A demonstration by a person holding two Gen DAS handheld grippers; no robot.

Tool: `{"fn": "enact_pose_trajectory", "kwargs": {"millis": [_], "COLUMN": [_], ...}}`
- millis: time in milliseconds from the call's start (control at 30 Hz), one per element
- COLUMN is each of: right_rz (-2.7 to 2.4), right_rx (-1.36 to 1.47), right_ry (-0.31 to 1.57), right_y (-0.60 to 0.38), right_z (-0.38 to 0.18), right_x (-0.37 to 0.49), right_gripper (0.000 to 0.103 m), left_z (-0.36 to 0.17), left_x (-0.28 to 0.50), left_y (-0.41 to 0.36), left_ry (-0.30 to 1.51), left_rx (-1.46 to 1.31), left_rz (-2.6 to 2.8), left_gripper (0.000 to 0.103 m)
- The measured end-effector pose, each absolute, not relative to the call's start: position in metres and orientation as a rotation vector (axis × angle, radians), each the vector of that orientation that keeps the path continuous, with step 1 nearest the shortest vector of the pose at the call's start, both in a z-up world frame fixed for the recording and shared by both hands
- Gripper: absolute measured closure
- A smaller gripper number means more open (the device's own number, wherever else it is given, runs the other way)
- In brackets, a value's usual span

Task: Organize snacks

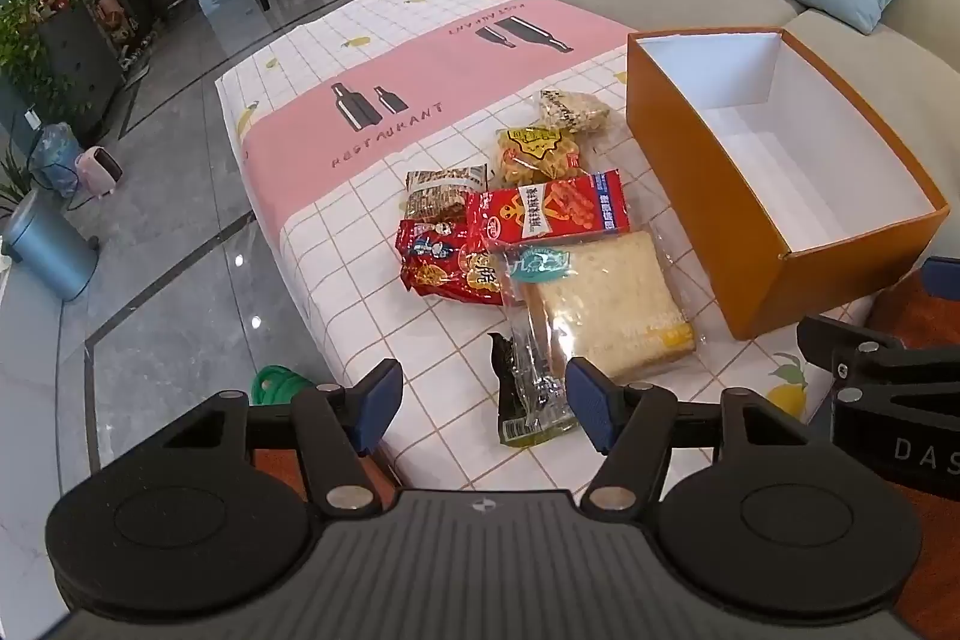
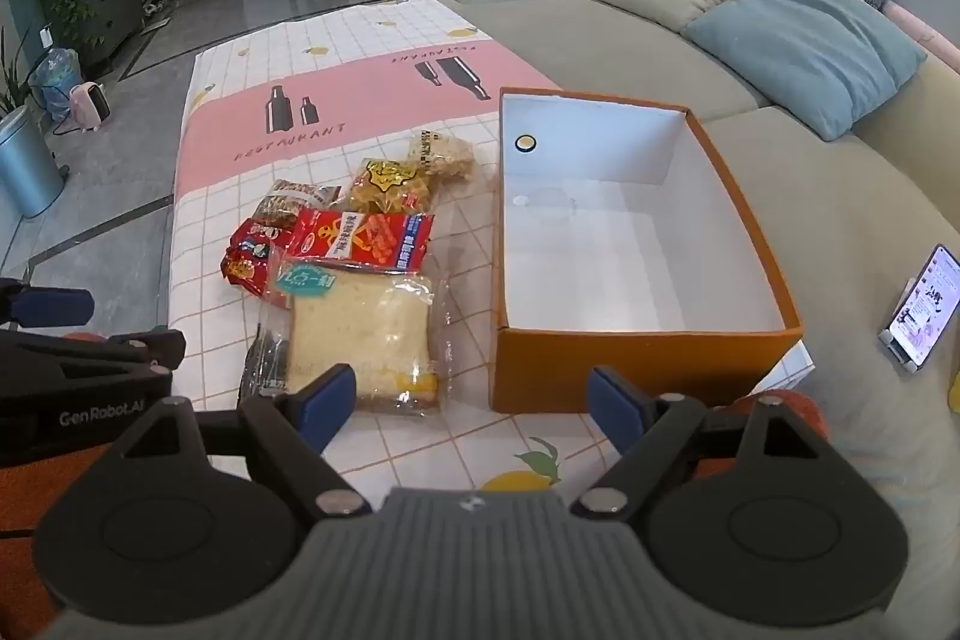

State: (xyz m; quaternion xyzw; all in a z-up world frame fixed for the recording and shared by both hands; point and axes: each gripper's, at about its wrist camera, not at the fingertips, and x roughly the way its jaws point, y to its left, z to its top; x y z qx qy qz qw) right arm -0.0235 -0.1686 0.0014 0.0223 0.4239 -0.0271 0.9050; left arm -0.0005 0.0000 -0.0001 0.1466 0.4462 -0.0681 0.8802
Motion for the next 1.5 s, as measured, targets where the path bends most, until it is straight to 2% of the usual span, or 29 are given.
{"fn": "enact_pose_trajectory", "kwargs": {"millis": [1500], "right_rz": [-0.068], "right_rx": [0.054], "right_ry": [0.898], "right_y": [-0.167], "right_z": [-0.007], "right_x": [-0.022], "right_gripper": [0.021], "left_z": [-0.008], "left_x": [0.0], "left_y": [0.005], "left_ry": [0.966], "left_rx": [0.281], "left_rz": [-0.14], "left_gripper": [0.029]}}
